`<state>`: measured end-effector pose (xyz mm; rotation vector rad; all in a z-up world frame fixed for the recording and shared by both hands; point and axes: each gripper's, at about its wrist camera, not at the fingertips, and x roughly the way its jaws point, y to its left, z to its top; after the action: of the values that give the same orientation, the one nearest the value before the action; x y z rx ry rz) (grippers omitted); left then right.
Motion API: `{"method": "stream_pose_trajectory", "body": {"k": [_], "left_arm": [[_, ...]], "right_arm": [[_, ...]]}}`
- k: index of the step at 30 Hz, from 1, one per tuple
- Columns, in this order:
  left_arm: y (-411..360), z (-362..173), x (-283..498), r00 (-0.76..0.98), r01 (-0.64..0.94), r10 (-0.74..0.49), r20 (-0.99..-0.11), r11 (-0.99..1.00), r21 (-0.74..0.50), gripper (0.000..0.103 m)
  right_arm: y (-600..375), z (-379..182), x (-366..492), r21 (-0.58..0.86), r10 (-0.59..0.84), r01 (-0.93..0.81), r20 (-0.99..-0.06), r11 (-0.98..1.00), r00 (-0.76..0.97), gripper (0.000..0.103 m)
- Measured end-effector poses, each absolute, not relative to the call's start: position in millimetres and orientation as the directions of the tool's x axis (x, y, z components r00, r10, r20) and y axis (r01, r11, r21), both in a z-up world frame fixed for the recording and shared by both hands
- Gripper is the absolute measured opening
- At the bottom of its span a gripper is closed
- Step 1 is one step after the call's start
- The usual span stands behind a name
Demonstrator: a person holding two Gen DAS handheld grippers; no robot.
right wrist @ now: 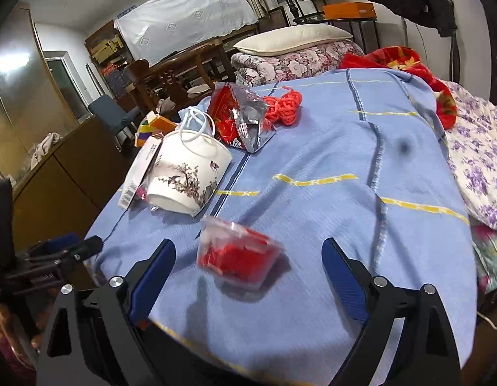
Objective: Collect trash
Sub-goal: 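Grasp the red plastic container with the right tool while the left tool grasps the white medicine box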
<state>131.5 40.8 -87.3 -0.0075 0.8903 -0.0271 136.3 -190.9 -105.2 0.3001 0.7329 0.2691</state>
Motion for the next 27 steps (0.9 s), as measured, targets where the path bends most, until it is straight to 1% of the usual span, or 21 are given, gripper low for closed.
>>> {"method": "stream_pose_trajectory", "body": {"k": [1,2,3,4,5,8,12,16,22,24,26,27], "left_arm": [[44.0,-86.0,135.7,0.634,0.014,-0.022,-0.773,1.000,-0.018,0.096],[47.4,-84.4,140.4,0.639,0.007,-0.020,-0.769,1.000,-0.020,0.096],[52.1,-82.8,143.4,0.645,0.003,-0.020,-0.764,1.000,-0.024,0.096],[53.6,-81.5,147.8,0.651,-0.001,-0.021,-0.759,1.000,-0.029,0.096],[55.2,-80.0,153.4,0.656,-0.002,-0.025,-0.754,0.999,-0.035,0.096],[51.7,-77.0,169.3,0.672,0.017,-0.041,-0.740,0.999,-0.040,0.096],[32.8,-76.9,189.4,0.689,0.074,-0.050,-0.723,0.997,0.001,0.096],[19.4,-81.4,210.0,0.681,0.109,-0.065,-0.730,0.994,0.013,0.096],[5.2,-91.7,235.0,0.666,0.151,-0.076,-0.742,0.988,0.034,0.096],[7.2,-92.3,242.8,0.663,0.147,-0.082,-0.744,0.989,0.022,0.096],[11.9,-94.1,249.3,0.653,0.133,-0.102,-0.750,0.991,-0.019,0.096],[16.4,-96.7,250.4,0.643,0.131,-0.129,-0.755,0.990,-0.058,0.096]], "right_arm": [[-189.9,-107.5,142.2,0.361,0.340,-0.131,-0.612,0.923,0.714,0.090],[-189.2,-107.0,146.2,0.362,0.339,-0.128,-0.613,0.923,0.714,0.087],[-188.6,-108.3,150.6,0.362,0.343,-0.133,-0.610,0.923,0.714,0.078],[-187.7,-107.7,151.4,0.360,0.349,-0.145,-0.607,0.922,0.714,0.056],[-187.0,-107.0,153.9,0.356,0.355,-0.156,-0.607,0.921,0.711,0.055],[-195.3,-101.4,156.0,0.342,0.318,-0.130,-0.580,0.931,0.750,0.055],[-208.9,-97.4,171.9,0.332,0.276,-0.084,-0.587,0.940,0.761,0.055],[-217.0,-99.3,188.2,0.318,0.242,-0.051,-0.597,0.947,0.765,0.056],[-221.7,-107.3,196.5,0.340,0.254,-0.042,-0.607,0.939,0.753,0.056],[-220.2,-109.5,200.3,0.342,0.267,-0.052,-0.620,0.938,0.738,0.056],[-218.3,-110.2,201.7,0.336,0.267,-0.055,-0.628,0.940,0.731,0.056],[-217.5,-110.5,201.6,0.335,0.268,-0.056,-0.629,0.941,0.730,0.056]]}}
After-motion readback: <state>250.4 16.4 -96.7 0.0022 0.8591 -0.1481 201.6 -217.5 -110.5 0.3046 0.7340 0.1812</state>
